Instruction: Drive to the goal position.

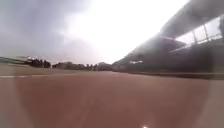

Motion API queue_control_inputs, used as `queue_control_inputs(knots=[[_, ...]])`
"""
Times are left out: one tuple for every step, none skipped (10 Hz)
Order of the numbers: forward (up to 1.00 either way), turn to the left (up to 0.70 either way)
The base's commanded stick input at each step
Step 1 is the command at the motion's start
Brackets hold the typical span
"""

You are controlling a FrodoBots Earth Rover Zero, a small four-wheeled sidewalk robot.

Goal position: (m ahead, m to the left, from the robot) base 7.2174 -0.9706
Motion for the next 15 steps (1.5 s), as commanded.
queue_control_inputs(knots=[[0.70,-0.35],[0.70,-0.35],[0.70,-0.35],[0.70,-0.29],[0.70,-0.13],[0.70,0.00],[0.70,0.00],[0.70,0.00],[0.70,0.00],[0.70,0.00],[0.70,0.00],[0.70,0.00],[0.70,0.00],[0.70,0.00],[0.70,0.00]])
